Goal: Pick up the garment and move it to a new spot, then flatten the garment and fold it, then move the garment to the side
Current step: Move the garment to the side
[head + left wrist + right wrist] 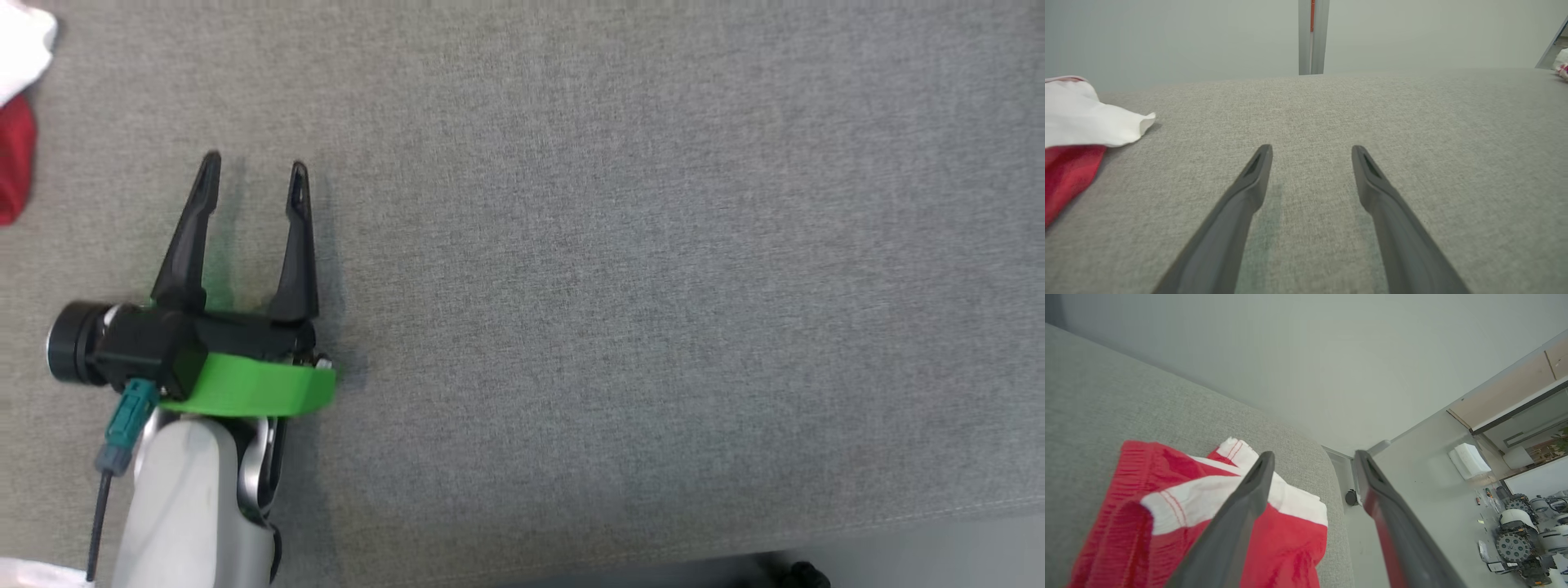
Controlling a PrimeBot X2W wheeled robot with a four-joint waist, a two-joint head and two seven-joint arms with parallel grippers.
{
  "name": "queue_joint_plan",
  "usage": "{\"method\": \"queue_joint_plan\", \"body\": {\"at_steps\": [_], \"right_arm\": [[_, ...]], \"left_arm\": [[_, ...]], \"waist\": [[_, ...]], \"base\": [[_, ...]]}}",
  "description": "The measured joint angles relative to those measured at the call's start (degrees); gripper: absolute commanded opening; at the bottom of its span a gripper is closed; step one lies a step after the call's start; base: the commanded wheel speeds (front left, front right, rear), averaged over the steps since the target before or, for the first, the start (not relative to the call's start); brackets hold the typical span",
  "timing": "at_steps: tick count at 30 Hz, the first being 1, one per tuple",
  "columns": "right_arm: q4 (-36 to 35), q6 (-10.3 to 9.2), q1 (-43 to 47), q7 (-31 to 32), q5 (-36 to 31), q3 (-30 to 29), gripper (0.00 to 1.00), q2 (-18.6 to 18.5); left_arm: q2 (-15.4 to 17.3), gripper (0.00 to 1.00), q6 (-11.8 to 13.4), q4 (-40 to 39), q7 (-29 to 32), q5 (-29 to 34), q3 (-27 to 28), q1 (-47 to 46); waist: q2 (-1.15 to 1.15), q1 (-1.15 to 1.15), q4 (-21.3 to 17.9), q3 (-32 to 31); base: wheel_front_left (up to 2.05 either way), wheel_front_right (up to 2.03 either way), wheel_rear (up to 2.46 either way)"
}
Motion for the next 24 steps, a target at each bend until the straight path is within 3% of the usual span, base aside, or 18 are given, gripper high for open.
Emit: {"method": "queue_joint_plan", "body": {"at_steps": [5,11,24], "right_arm": [[-2.2,-0.01,3.0,-4.0,-0.4,-0.2,1.00,4.6],[-9.8,0.00,10.0,-5.2,1.1,-2.0,1.00,12.0],[-32.7,-0.01,38.5,-5.3,-2.6,-15.9,1.00,24.0]], "left_arm": [[-0.3,1.00,0.0,1.1,0.0,-0.4,2.3,4.3],[-0.6,1.00,0.3,1.2,0.0,-0.5,5.9,9.6],[-0.9,1.00,0.4,2.0,0.0,-0.5,8.6,14.8]], "waist": [[0.00,0.00,0.0,-4.8],[0.00,0.00,-0.4,-11.1],[0.00,-0.01,-1.1,-22.3]], "base": [[0.00,0.00,0.00],[0.00,0.00,0.00],[0.00,0.00,0.00]]}}
